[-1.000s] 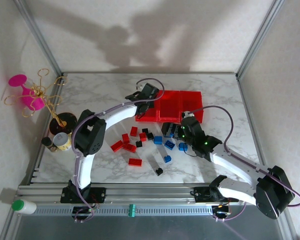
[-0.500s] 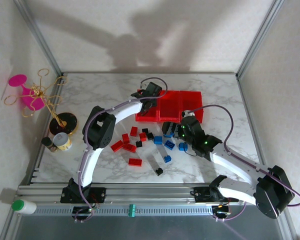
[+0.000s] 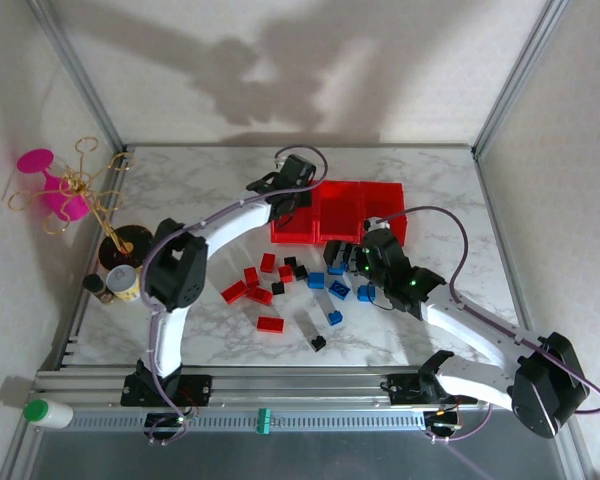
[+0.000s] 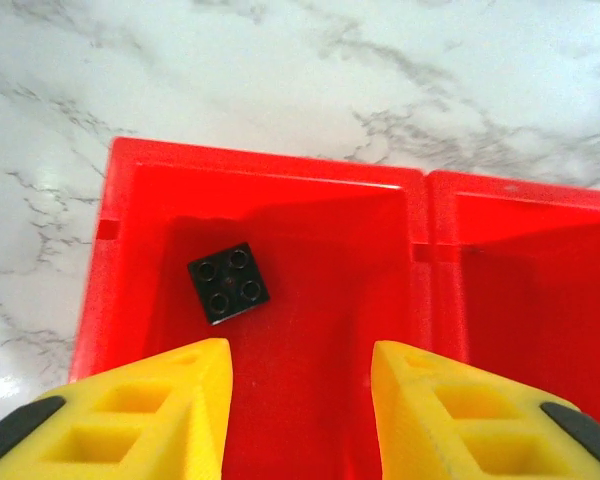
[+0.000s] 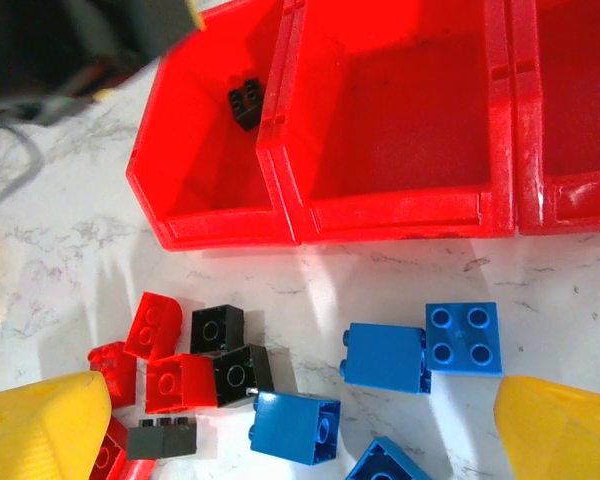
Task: Sort the legos into containers by color
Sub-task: Place the lego in the container, then rotate the lego at the center of the table.
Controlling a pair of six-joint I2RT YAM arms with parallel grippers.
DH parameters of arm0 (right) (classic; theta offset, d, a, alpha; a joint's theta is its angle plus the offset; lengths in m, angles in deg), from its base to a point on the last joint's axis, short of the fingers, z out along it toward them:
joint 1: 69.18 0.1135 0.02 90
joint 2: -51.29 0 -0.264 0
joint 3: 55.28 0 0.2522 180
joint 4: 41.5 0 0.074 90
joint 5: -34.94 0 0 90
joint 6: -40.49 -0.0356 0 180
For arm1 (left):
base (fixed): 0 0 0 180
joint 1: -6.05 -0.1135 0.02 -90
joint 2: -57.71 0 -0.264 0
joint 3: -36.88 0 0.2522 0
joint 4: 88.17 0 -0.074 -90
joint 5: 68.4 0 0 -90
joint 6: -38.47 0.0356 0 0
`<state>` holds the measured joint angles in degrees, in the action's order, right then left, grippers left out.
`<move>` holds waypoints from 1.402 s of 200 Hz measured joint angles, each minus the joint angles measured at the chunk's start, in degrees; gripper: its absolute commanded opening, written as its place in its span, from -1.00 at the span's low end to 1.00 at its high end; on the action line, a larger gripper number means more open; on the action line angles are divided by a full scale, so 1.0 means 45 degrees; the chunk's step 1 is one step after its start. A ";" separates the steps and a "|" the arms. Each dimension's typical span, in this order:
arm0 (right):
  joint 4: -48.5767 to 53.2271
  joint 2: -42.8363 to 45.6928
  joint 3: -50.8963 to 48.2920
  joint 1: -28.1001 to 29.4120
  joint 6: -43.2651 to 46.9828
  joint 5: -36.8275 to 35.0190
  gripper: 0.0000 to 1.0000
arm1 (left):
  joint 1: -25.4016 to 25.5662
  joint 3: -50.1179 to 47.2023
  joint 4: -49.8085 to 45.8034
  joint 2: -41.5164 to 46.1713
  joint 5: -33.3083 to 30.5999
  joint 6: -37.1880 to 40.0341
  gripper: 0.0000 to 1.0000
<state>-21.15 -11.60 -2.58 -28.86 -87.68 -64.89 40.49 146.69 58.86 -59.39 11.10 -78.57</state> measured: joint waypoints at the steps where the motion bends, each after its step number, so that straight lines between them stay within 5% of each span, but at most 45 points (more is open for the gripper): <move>1: 0.0015 0.0005 0.0000 0.0000 0.0000 0.0000 0.98 | 0.0005 -0.0049 0.0019 0.0063 0.0019 -0.0015 -0.18; 57: 0.0107 0.0471 -0.0597 0.0000 -0.0175 0.0257 0.97 | 0.0835 -0.3555 0.0724 0.3298 0.0393 -0.0481 -0.19; 123: 0.0039 0.1103 -0.2234 0.0000 -0.0680 0.0826 0.98 | 0.2982 -0.6305 0.0602 0.4838 -0.0102 -0.1734 -0.15; 280: 0.0175 0.2851 -0.3123 0.0000 -0.1200 0.0758 0.97 | 0.3653 -0.4289 -0.0083 0.0782 -0.1307 -0.2487 0.02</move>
<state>-20.37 1.23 -16.63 -28.86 -93.08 -61.48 56.92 127.39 58.49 -55.87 5.22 -89.76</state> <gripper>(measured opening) 0.988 0.507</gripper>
